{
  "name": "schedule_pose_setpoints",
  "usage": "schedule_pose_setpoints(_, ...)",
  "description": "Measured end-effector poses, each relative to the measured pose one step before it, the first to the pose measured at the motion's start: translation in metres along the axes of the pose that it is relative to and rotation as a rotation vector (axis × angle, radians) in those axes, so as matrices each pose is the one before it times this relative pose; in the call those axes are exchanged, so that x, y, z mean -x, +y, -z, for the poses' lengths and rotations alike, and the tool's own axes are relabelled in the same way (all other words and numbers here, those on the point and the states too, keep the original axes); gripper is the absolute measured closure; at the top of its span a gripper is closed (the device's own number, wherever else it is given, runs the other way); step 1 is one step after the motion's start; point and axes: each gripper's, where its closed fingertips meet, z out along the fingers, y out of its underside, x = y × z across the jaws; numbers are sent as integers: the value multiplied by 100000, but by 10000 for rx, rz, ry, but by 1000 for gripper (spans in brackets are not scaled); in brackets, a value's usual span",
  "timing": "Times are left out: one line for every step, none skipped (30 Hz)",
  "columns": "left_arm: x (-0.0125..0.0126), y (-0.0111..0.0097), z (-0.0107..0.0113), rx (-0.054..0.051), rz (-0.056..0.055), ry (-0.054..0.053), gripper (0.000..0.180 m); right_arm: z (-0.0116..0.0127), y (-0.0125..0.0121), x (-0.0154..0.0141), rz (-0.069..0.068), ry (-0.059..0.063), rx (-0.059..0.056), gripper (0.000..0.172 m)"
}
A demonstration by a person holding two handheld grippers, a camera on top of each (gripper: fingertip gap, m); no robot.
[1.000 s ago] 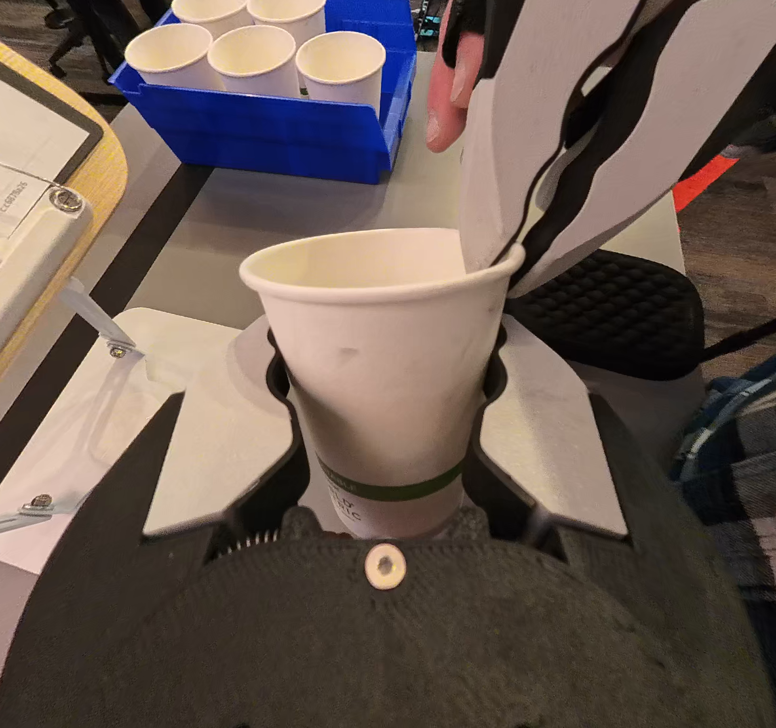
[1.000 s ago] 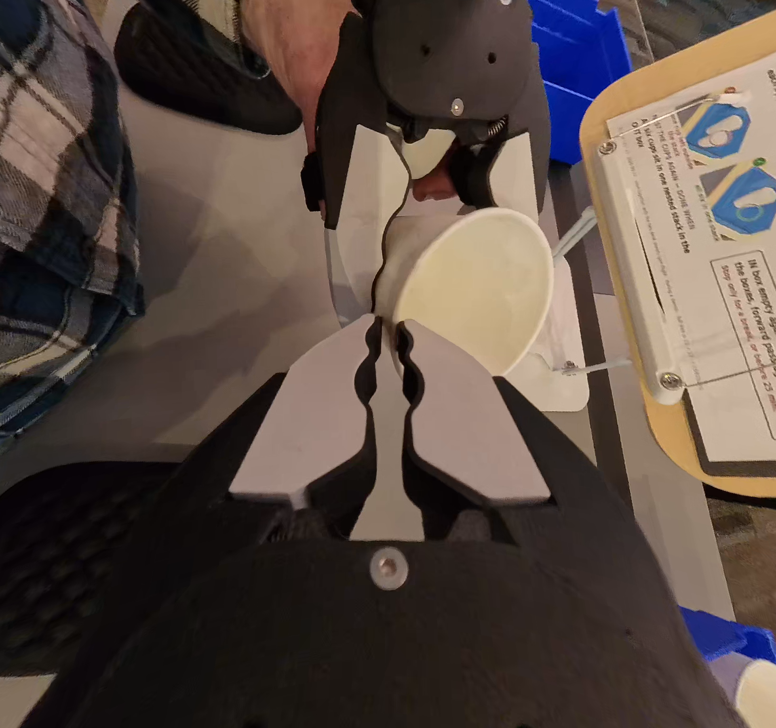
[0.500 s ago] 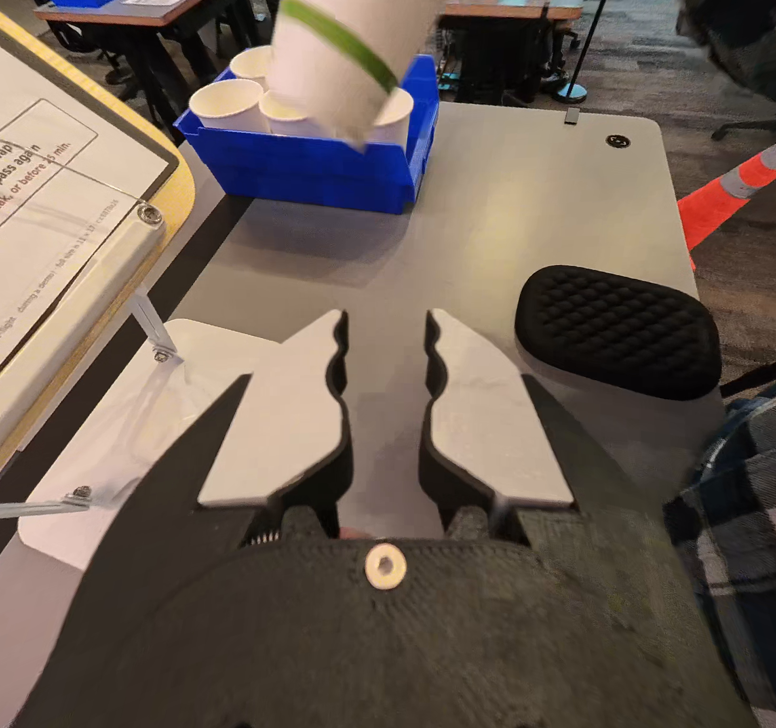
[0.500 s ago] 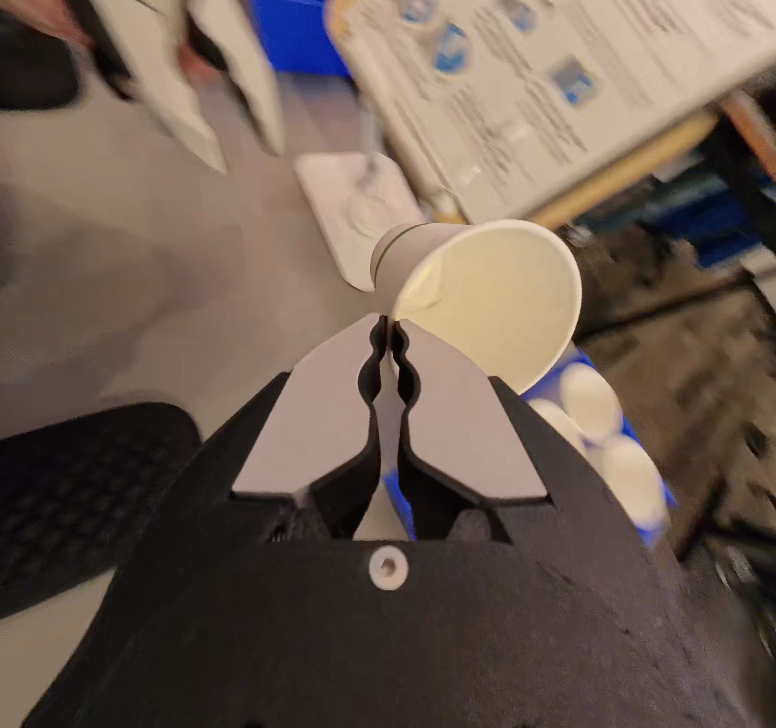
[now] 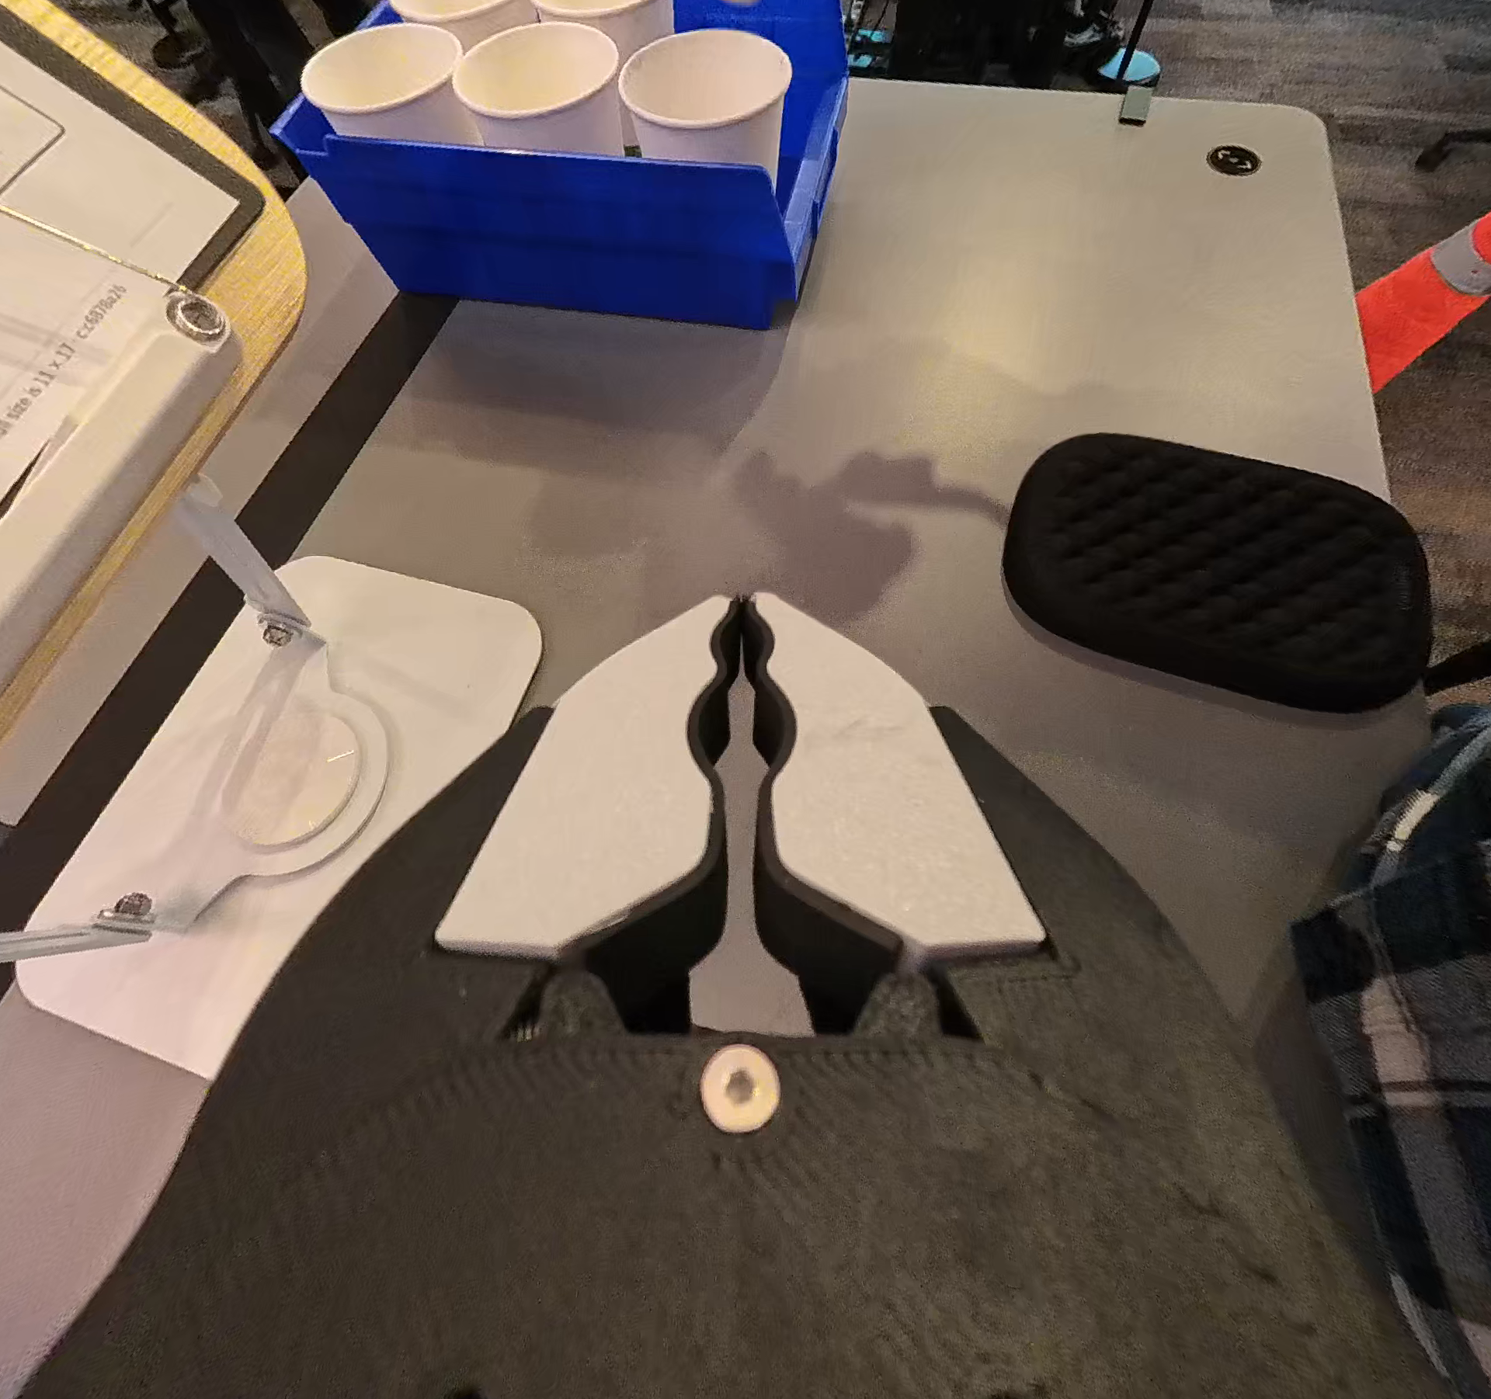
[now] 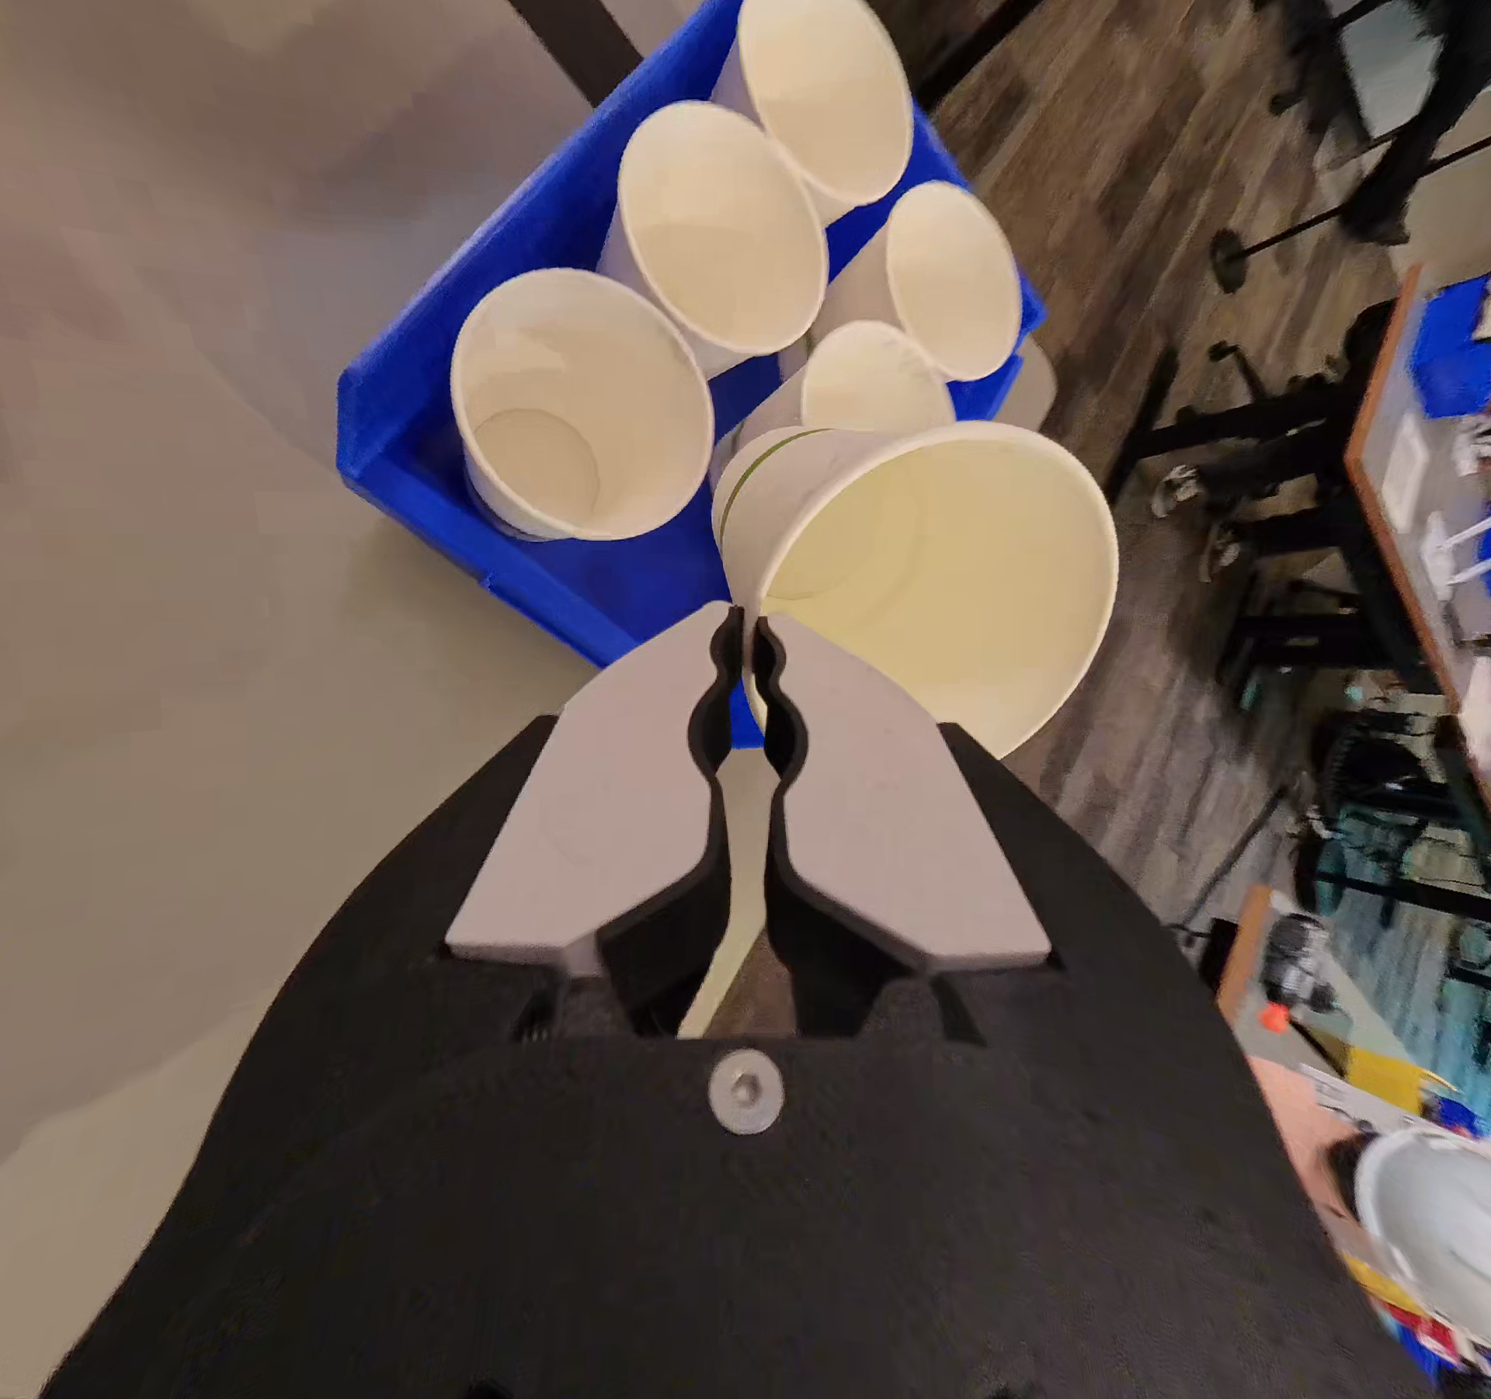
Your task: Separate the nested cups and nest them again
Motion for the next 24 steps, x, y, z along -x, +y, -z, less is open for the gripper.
schedule_pose_setpoints(67, 63, 16, -1, 51, -9, 180, -733, 630, 260, -89, -206, 231, 169)
schedule_pose_setpoints(59, 69, 1, 5, 37, -6, 180, -724, 687, 163, 28, -99, 310, 169)
schedule_pose_setpoints(57, 49, -7, 18, 22, -18, 180, -705, 586, 219, 17, -137, 268, 169)
schedule_pose_setpoints(36, 17, -14, 1, 8, -18, 180, -651, 427, 255, -41, -195, 167, 169)
schedule_pose_setpoints(4, 21, -15, 8, 10, -3, 180, -613, 307, 225, -44, -181, 101, 169)
schedule_pose_setpoints(-10, 30, -31, 17, 5, 5, 180, -554, 256, 239, -51, -205, 94, 169)
schedule_pose_setpoints(-8, 56, -42, 28, 4, 2, 180, -513, 223, 236, -39, -211, 97, 169)
schedule_pose_setpoints(6, 81, -28, 32, 3, -4, 180, -450, 164, 122, -16, -136, 88, 169)
schedule_pose_setpoints(19, 56, -25, 28, 7, -2, 180, -428, 150, 53, -6, -93, 102, 169)
schedule_pose_setpoints(17, 64, -26, 23, 13, -2, 180, -426, 166, 87, -1, -131, 135, 169)
schedule_pose_setpoints(26, 42, -9, 12, 18, 1, 180, -405, 154, 76, 9, -133, 132, 169)
schedule_pose_setpoints(41, 33, -23, 11, 22, 0, 180, -346, 59, -26, 25, -63, 77, 169)
schedule_pose_setpoints(46, 19, -19, 6, 14, -6, 180, -286, -39, -2, 26, -75, 28, 169)
schedule_pose_setpoints(32, -1, -30, 5, 15, 0, 180, -292, -57, 103, 29, -150, 48, 169)
schedule_pose_setpoints(11, -6, -47, 14, 15, 10, 180, -307, -25, 75, 66, -118, 94, 169)
schedule_pose_setpoints(11, -11, -53, 14, 0, 9, 180, -281, 23, 5, 63, -77, 134, 169)
schedule_pose_setpoints(0, -18, -43, 13, -11, 9, 180, -275, 11, 21, 42, -117, 130, 169)
schedule_pose_setpoints(-8, -23, -51, 13, -11, 13, 180, -237, -29, 17, 51, -119, 99, 169)
schedule_pose_setpoints(-8, -19, -44, 12, -6, 12, 180, -213, -64, 1, 37, -116, 76, 169)
schedule_pose_setpoints(6, -1, -51, 10, 0, 7, 180, -180, -66, -28, 7, -110, 72, 169)
schedule_pose_setpoints(3, -16, -49, 5, 5, 7, 180, -120, -117, -139, 5, -41, 49, 169)
schedule_pose_setpoints(0, -12, -42, 4, 3, 12, 180, -94, -173, -118, 8, -46, 26, 169)
schedule_pose_setpoints(-20, -5, -56, 10, 2, 17, 180, -86, -151, 70, 18, -174, 31, 169)
schedule_pose_setpoints(-12, 13, -58, 18, 1, 19, 180, -76, -139, 30, -2, -144, 51, 169)
